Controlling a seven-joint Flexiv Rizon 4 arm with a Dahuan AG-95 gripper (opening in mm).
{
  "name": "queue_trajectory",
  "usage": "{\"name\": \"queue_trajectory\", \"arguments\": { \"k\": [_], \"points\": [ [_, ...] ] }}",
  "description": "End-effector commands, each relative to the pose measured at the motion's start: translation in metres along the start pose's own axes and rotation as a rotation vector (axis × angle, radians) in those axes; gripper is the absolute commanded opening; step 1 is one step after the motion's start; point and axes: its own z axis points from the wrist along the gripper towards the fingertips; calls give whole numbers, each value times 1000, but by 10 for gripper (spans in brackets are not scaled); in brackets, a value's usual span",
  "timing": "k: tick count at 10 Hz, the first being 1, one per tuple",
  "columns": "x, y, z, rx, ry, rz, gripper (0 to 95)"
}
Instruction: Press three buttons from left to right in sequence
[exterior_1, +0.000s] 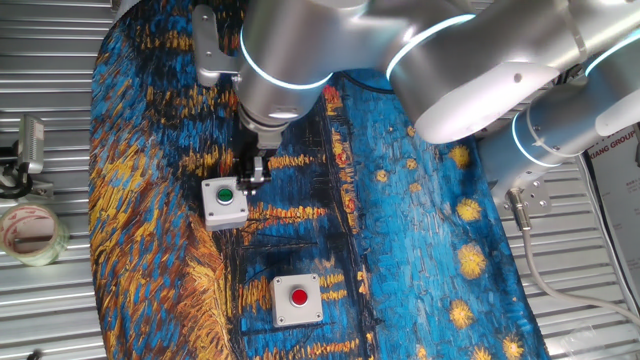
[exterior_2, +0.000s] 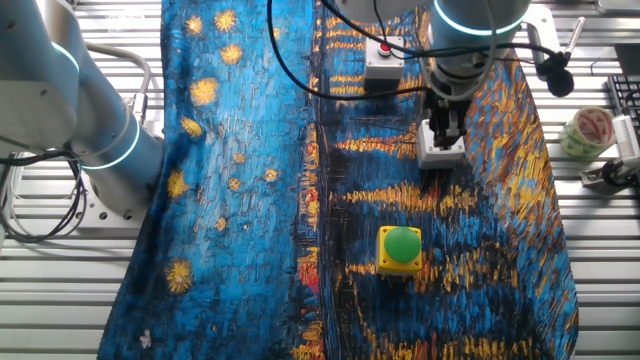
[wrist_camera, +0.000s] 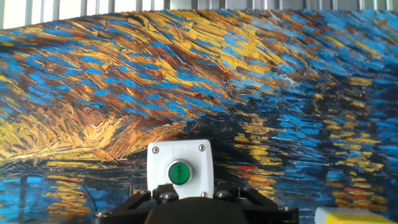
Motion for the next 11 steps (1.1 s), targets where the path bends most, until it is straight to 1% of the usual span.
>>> {"name": "queue_trajectory", "arguments": {
  "k": [1, 3, 6, 8, 10, 11],
  "points": [
    [3, 0, -4, 3, 4, 2, 380],
    [3, -1, -4, 17, 11, -2, 380],
    [2, 0, -4, 7, 8, -5, 380],
    [2, 0, -6, 13, 9, -8, 380],
    [2, 0, -7, 17, 16, -8, 380],
    [2, 0, -8, 33, 34, -14, 380]
  ]
}}
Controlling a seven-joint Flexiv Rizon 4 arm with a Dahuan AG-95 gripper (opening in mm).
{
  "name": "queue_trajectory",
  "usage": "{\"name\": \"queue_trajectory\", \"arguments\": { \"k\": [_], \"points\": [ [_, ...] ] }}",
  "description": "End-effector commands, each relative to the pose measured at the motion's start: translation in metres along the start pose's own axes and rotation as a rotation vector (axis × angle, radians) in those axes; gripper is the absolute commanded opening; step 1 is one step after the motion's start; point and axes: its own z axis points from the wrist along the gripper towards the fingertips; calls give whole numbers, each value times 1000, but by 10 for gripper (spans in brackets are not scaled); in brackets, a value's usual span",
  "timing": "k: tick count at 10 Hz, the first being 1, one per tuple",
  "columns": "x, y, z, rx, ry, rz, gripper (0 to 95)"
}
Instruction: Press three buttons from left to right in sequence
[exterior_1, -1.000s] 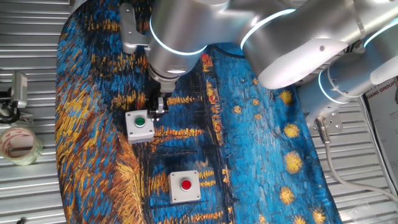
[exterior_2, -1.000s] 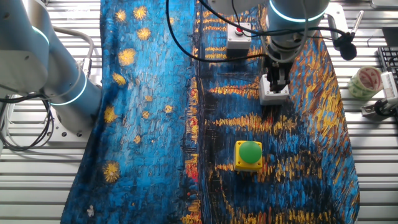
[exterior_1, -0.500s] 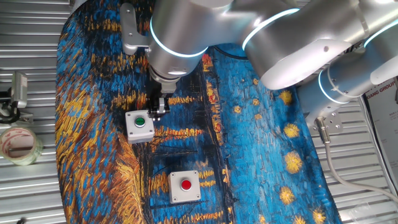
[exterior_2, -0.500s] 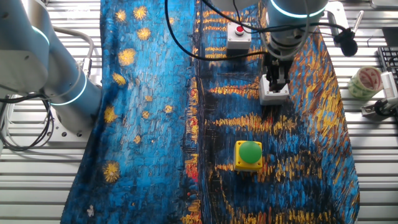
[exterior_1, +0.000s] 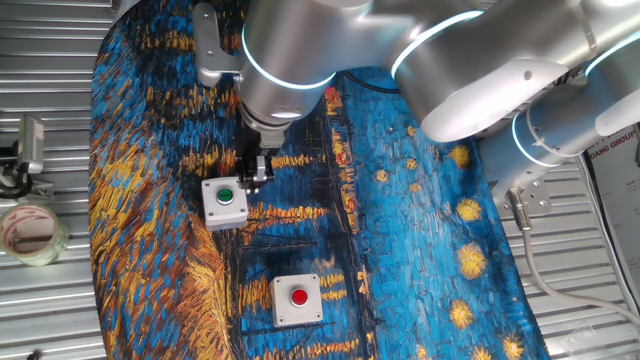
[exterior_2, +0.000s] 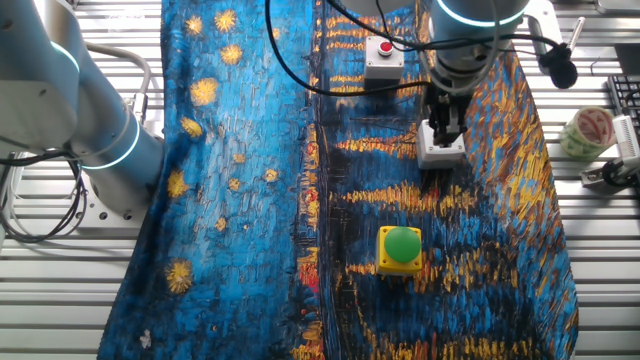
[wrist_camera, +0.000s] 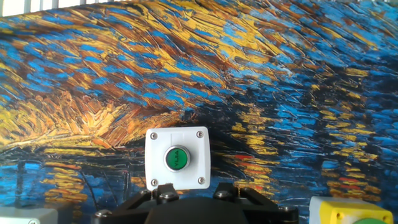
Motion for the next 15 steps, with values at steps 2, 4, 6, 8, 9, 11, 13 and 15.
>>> {"name": "queue_trajectory", "arguments": {
  "k": [2, 4, 6, 8, 9, 11, 13, 15],
  "points": [
    [-1, 1, 1, 7, 14, -12, 380],
    [-1, 1, 1, 7, 24, -12, 380],
    [0, 0, 1, 7, 22, -16, 380],
    [0, 0, 1, 5, 24, -14, 380],
    [1, -1, 2, 2, 23, -12, 380],
    [3, -3, 2, -4, 18, -15, 380],
    [3, -3, 2, -7, 19, -17, 380],
    [3, -3, 2, -8, 20, -21, 380]
  ]
}}
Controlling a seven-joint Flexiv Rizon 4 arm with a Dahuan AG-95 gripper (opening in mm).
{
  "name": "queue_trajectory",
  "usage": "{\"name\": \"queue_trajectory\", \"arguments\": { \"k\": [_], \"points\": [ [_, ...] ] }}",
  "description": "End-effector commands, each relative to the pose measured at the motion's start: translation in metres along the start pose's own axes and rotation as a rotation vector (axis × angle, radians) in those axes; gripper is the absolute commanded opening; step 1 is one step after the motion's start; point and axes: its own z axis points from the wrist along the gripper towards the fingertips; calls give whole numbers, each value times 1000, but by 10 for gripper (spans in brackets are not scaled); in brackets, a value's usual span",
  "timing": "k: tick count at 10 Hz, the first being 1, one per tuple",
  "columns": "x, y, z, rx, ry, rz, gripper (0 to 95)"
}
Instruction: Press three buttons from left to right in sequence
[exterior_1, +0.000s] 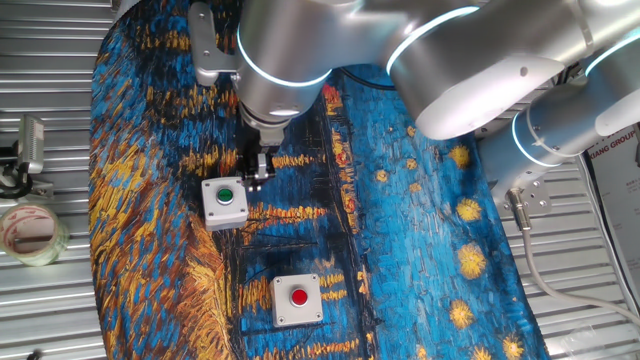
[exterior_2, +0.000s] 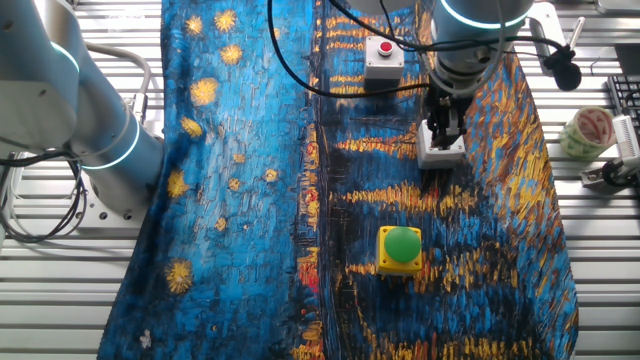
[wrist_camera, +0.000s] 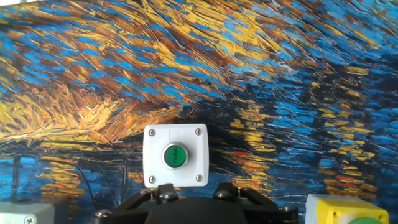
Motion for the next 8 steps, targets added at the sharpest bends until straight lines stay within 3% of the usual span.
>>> {"name": "queue_trajectory", "arguments": {
  "k": [1, 4, 5, 8],
  "points": [
    [0, 0, 0, -6, 1, -5, 380],
    [0, 0, 0, -30, -9, -7, 380],
    [0, 0, 0, -31, -21, -35, 380],
    [0, 0, 0, -80, -9, -137, 380]
  ]
}}
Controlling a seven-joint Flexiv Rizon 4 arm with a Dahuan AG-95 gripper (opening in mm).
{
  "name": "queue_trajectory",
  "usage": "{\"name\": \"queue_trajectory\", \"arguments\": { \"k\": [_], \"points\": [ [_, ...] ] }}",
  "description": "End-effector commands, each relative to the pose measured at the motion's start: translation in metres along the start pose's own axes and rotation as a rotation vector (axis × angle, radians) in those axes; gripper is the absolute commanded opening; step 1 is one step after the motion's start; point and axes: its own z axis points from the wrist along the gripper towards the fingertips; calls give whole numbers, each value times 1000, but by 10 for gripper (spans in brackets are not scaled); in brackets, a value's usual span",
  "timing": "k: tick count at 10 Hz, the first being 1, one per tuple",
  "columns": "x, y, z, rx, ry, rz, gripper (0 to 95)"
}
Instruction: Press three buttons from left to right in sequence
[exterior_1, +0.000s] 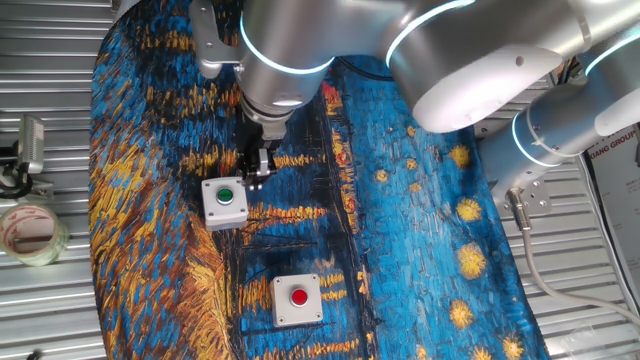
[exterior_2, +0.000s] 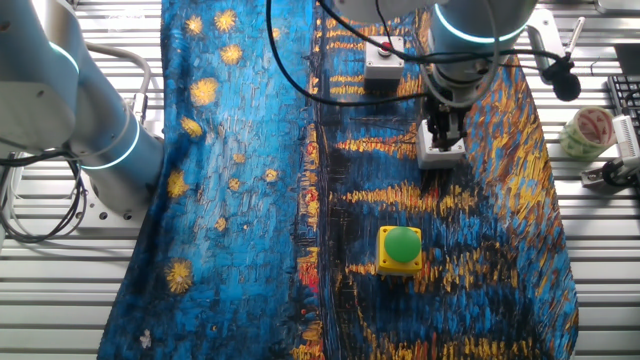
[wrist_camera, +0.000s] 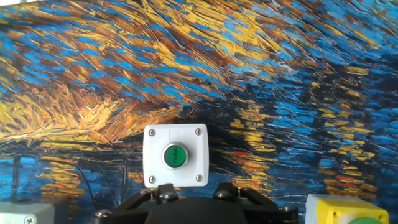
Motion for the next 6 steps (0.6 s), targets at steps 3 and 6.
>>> {"name": "queue_trajectory", "arguments": {
  "k": [3, 6],
  "points": [
    [-1, 1, 0, -76, 4, -147, 380],
    [-1, 1, 0, -75, 26, -212, 380]
  ]
}}
